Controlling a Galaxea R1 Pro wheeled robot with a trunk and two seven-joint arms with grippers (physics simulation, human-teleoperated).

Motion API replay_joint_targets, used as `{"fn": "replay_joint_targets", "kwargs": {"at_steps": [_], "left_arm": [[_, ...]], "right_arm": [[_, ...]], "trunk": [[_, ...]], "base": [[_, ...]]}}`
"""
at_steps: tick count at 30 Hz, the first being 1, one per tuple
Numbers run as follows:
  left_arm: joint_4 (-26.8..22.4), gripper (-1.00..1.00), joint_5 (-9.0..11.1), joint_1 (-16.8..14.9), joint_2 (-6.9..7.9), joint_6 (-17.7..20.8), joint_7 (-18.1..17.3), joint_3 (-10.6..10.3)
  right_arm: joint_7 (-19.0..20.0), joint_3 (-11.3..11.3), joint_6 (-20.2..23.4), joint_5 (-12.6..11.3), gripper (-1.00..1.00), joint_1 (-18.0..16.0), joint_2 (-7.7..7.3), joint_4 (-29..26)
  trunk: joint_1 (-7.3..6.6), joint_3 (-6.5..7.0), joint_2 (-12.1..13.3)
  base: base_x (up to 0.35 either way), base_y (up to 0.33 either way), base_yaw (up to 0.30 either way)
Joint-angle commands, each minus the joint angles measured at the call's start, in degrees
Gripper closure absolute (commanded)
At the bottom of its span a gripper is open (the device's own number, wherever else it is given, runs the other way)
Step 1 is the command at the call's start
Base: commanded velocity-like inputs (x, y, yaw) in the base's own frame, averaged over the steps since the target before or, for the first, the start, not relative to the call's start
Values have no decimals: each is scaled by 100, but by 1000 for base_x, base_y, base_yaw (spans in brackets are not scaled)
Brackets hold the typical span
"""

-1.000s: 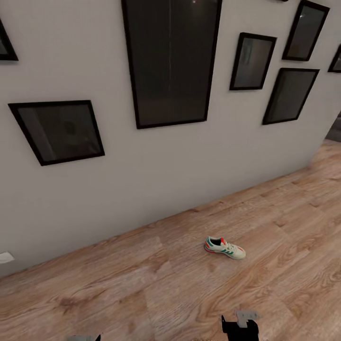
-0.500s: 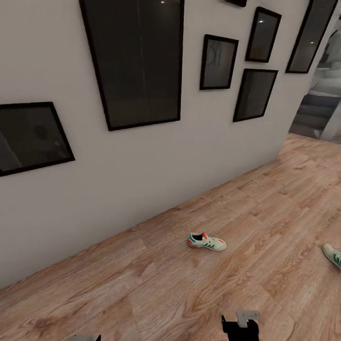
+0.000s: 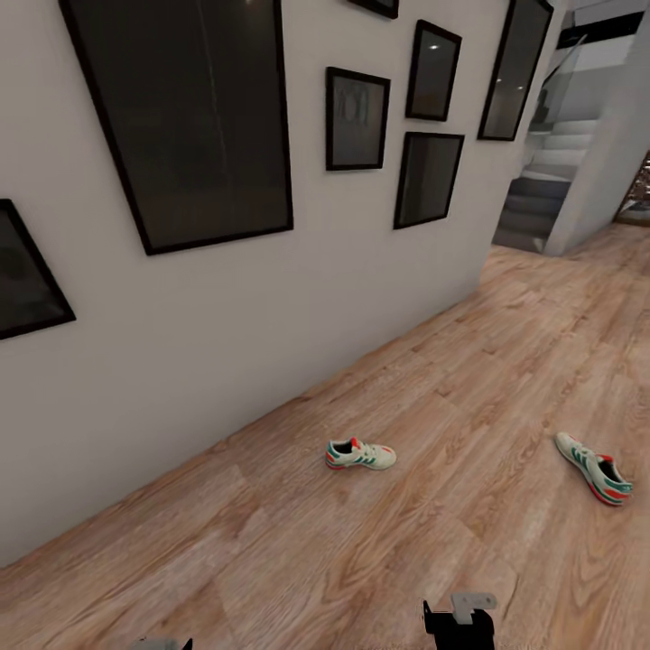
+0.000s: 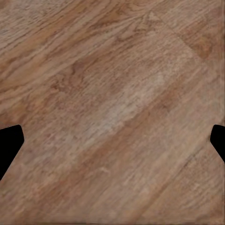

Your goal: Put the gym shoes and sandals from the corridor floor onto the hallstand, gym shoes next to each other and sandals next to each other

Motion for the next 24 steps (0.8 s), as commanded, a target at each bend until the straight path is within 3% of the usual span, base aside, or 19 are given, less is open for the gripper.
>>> {"fn": "replay_joint_targets", "kwargs": {"at_steps": [1, 24], "left_arm": [[3, -100, -5, -2, -3, -7, -54, 48], [3, -100, -14, -2, -2, -7, -62, 39]], "right_arm": [[-26, 10, -13, 18, -100, -5, 1, 7], [-22, 6, -4, 18, -100, -5, 5, 7]], "trunk": [[-1, -5, -2], [-1, -5, -2]], "base": [[0, 0, -300], [0, 0, -300]]}}
